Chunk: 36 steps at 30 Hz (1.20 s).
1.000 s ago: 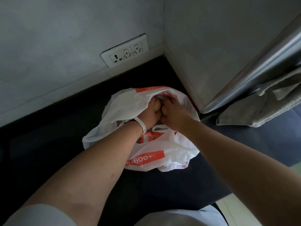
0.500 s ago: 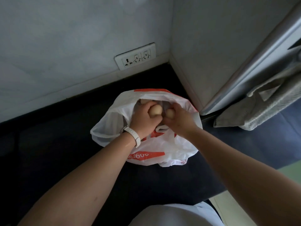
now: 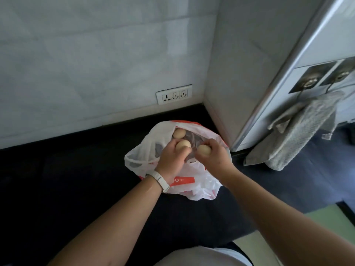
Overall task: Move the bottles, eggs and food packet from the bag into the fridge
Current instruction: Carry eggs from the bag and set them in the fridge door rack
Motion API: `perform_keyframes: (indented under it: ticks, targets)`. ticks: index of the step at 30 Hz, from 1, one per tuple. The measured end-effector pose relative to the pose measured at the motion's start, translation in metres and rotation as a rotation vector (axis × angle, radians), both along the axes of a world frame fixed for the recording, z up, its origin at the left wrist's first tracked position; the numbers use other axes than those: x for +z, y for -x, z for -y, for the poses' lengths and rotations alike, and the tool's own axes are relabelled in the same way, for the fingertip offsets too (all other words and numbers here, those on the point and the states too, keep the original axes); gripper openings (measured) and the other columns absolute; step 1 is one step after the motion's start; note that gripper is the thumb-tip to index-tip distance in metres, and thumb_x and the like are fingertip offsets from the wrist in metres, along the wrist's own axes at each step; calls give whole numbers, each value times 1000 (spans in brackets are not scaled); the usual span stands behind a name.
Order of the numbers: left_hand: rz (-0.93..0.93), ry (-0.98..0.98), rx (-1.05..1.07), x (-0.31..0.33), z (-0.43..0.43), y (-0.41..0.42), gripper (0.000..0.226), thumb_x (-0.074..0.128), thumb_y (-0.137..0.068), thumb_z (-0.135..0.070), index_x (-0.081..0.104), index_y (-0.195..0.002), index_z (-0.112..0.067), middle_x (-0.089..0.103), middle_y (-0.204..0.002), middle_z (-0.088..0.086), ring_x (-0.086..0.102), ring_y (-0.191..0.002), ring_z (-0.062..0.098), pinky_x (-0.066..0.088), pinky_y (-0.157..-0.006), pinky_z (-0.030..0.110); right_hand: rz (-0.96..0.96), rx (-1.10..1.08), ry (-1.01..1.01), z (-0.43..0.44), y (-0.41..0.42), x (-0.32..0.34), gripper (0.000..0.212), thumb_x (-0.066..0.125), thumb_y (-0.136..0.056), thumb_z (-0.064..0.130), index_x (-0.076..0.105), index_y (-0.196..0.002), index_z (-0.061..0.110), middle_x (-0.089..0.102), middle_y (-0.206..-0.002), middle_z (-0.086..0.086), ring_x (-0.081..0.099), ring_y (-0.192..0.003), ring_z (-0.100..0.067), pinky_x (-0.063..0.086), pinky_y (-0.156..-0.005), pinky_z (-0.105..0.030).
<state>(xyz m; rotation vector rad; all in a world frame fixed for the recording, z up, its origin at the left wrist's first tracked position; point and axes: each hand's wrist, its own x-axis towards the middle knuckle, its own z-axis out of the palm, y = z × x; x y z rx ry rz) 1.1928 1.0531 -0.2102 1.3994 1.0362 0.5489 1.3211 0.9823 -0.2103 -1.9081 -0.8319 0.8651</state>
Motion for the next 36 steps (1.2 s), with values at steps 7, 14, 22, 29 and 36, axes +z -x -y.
perform_keyframes:
  ticks: [7,14,22,29,36]
  targets:
    - [-40,-84,164,25,20,13,22,68,-85,-21,62,-105,-20,66,-95,-1,62,-80,7,45,-55,9,-2,8,-86,17,9,26,10,69,-81,23,61,-87,25,63,-83,8,62,-71,-13,56,-63,-31]
    - [-25,-146,309,40,39,26,11,68,-86,-26,64,-96,-22,65,-81,-5,63,-73,10,52,-65,26,-91,134,-116,23,6,47,10,64,-80,22,63,-90,25,63,-72,2,58,-63,-13,47,-58,-26]
    - [20,-67,490,59,71,24,15,69,-87,-21,66,-101,-16,62,-73,0,57,-56,4,46,-53,18,-160,304,-195,27,6,73,6,61,-84,18,63,-88,22,61,-66,1,55,-54,-8,42,-46,-16]
    - [-1,-91,703,73,109,38,13,71,-83,-21,67,-95,-22,63,-75,-3,58,-63,7,48,-59,23,-285,491,-180,28,21,63,9,67,-82,24,63,-90,23,63,-71,-2,59,-59,-10,48,-57,-26]
    - [-23,-117,995,91,155,95,15,71,-87,-17,66,-100,-18,63,-83,4,54,-58,10,46,-53,22,-371,732,-168,37,84,67,12,69,-86,25,62,-96,26,62,-74,-4,57,-60,-11,46,-56,-23]
